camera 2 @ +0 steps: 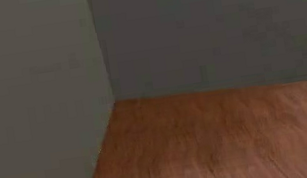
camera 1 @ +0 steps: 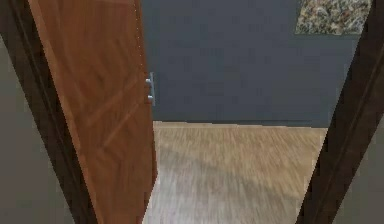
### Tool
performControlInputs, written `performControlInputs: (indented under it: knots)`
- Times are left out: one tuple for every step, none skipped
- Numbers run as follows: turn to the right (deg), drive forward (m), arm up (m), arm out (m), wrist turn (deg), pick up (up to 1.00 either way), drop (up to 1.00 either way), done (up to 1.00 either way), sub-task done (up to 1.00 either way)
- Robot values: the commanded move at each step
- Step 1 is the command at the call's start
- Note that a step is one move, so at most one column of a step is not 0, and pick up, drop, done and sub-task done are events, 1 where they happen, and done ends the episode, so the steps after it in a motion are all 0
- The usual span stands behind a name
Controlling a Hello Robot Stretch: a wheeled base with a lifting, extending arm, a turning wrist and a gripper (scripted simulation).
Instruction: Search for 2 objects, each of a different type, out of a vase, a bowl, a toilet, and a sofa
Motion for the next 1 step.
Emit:
performControlInputs:
  knots:
    - [0.0, 0.4, 0.0, 0.0, 0.0, 0.0, 0.0, 0.0, 0.0]
